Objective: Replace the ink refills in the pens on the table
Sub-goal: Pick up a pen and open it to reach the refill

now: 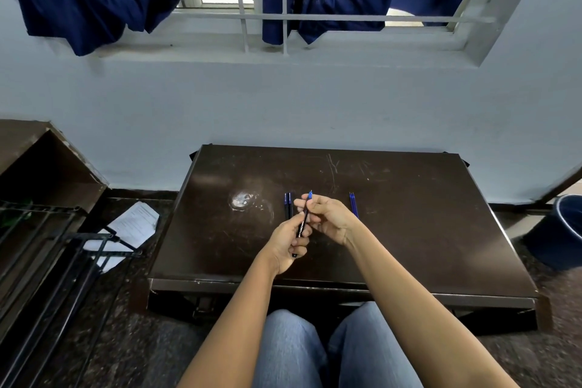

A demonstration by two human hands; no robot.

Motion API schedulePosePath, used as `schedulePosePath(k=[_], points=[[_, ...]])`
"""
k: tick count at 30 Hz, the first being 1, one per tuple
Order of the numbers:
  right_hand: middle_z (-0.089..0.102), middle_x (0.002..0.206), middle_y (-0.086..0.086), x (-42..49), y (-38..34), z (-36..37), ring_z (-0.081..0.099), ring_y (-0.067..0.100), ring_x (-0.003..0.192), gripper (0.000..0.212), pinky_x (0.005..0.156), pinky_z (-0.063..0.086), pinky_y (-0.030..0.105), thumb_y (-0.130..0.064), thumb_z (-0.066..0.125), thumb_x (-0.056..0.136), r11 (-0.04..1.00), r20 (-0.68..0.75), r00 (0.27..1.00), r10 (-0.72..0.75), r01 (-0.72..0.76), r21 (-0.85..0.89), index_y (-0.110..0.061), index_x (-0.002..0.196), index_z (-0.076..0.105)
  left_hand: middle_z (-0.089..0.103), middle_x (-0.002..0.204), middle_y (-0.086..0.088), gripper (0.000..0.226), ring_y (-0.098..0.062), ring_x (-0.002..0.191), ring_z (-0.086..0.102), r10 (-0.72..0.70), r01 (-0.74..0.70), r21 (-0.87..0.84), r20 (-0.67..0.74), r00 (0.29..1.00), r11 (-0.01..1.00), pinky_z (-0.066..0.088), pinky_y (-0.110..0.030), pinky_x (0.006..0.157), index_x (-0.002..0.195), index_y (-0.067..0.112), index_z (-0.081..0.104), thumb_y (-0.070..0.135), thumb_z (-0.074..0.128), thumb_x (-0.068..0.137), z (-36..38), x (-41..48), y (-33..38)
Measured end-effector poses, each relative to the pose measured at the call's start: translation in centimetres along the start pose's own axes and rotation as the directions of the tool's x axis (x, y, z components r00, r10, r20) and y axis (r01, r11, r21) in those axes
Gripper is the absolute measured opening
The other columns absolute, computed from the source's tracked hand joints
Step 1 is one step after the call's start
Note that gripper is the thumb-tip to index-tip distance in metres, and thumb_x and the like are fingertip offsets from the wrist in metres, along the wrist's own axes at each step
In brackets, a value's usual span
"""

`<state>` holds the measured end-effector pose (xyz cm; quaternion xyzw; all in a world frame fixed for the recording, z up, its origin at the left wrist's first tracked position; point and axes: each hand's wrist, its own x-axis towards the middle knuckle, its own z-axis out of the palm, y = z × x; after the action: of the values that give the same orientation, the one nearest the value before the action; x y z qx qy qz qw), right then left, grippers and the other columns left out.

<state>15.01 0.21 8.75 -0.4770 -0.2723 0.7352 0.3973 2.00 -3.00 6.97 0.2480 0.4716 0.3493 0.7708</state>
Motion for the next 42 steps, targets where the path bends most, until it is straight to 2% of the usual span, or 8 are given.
schedulePosePath(k=[6, 12, 16, 21, 26, 30, 35, 42], points=[[0.045, 0.063, 0.006, -0.3, 0.2, 0.5, 0.041, 0.015, 0.05, 0.015, 0.044, 0.044, 0.025, -0.009, 0.043, 0.1, 0.997, 0.031, 0.999, 0.023, -0.021, -0.078, -0.007, 0.09, 0.053, 0.051, 0.066, 0.005, 0.024, -0.001, 0.042, 0.028, 0.026, -0.024, 0.1, -0.017, 1.0, 0.995, 0.018, -0.016, 0.039, 0.097, 0.017, 0.058, 0.033, 0.041, 0.101, -0.2, 0.3, -0.3], [0.067, 0.099, 0.002, 1.7, 0.9, -0.1, 0.057, 0.008, 0.066, 0.023, 0.061, 0.046, 0.022, -0.001, 0.037, 0.1, 0.999, -0.059, 0.998, 0.038, -0.039, -0.018, -0.007, 0.113, 0.056, 0.051, 0.069, 0.004, 0.022, -0.001, 0.041, 0.028, -0.002, 0.008, 0.139, -0.044, 0.999, 0.99, 0.018, -0.014, 0.037, 0.105, 0.019, 0.055, 0.034, 0.039, 0.102, -0.8, 1.6, -0.6], [0.058, 0.069, 0.002, 1.7, 1.4, 0.1, 0.051, 0.007, 0.049, 0.014, 0.055, 0.046, 0.019, -0.017, 0.055, 0.097, 0.997, -0.103, 0.994, 0.046, -0.053, -0.059, -0.011, 0.085, 0.06, 0.051, 0.07, 0.004, 0.022, -0.001, 0.042, 0.028, 0.011, -0.006, 0.146, -0.036, 0.999, 0.989, 0.019, -0.015, 0.038, 0.106, 0.018, 0.055, 0.031, 0.039, 0.102, -1.1, 1.6, -0.6], [0.068, 0.086, 0.004, 2.2, 1.8, -0.4, 0.057, 0.008, 0.066, 0.022, 0.063, 0.046, 0.018, -0.001, 0.043, 0.098, 1.0, -0.15, 0.988, 0.028, -0.026, 0.016, -0.009, 0.093, 0.064, 0.051, 0.069, 0.005, 0.021, -0.001, 0.043, 0.03, 0.008, -0.004, 0.137, -0.032, 0.999, 0.991, 0.02, -0.015, 0.039, 0.104, 0.019, 0.056, 0.029, 0.038, 0.102, -1.3, 1.7, -0.8], [0.056, 0.07, 0.002, 2.6, 2.1, -0.3, 0.053, 0.004, 0.051, 0.014, 0.051, 0.047, 0.016, -0.007, 0.056, 0.094, 0.997, -0.132, 0.99, 0.043, -0.05, -0.051, -0.012, 0.082, 0.059, 0.051, 0.071, 0.004, 0.021, -0.001, 0.045, 0.031, 0.006, 0.001, 0.142, -0.05, 0.999, 0.99, 0.02, -0.015, 0.04, 0.105, 0.02, 0.056, 0.03, 0.039, 0.102, -1.8, 2.6, -1.1], [0.065, 0.086, 0.001, 3.5, 2.1, -0.6, 0.057, 0.007, 0.068, 0.02, 0.063, 0.046, 0.017, -0.003, 0.042, 0.099, 0.998, -0.14, 0.989, 0.051, -0.054, -0.018, -0.009, 0.101, 0.061, 0.051, 0.072, 0.004, 0.021, -0.001, 0.045, 0.031, 0.002, 0.004, 0.128, -0.051, 0.999, 0.992, 0.022, -0.014, 0.04, 0.107, 0.02, 0.057, 0.031, 0.039, 0.102, -2.2, 3.3, -1.4], [0.061, 0.081, 0.002, 4.3, 2.5, -0.8, 0.056, 0.008, 0.066, 0.003, 0.066, 0.049, 0.018, -0.009, 0.061, 0.092, 0.992, -0.145, 0.988, 0.058, -0.073, -0.102, -0.011, 0.093, 0.063, 0.053, 0.074, 0.003, 0.025, -0.001, 0.046, 0.032, -0.013, 0.021, 0.142, -0.058, 0.998, 0.99, 0.022, -0.016, 0.042, 0.117, 0.019, 0.055, 0.031, 0.04, 0.102, -2.6, 4.1, -1.8], [0.066, 0.099, 0.0, 5.5, 2.2, -1.1, 0.058, 0.008, 0.076, 0.03, 0.062, 0.046, 0.019, 0.005, 0.035, 0.098, 0.996, -0.161, 0.983, 0.084, -0.082, 0.017, -0.005, 0.119, 0.054, 0.053, 0.074, 0.002, 0.029, -0.002, 0.045, 0.032, -0.011, 0.02, 0.135, -0.069, 0.998, 0.991, 0.021, -0.017, 0.041, 0.126, 0.016, 0.052, 0.026, 0.039, 0.103, -3.1, 4.7, -2.4]])
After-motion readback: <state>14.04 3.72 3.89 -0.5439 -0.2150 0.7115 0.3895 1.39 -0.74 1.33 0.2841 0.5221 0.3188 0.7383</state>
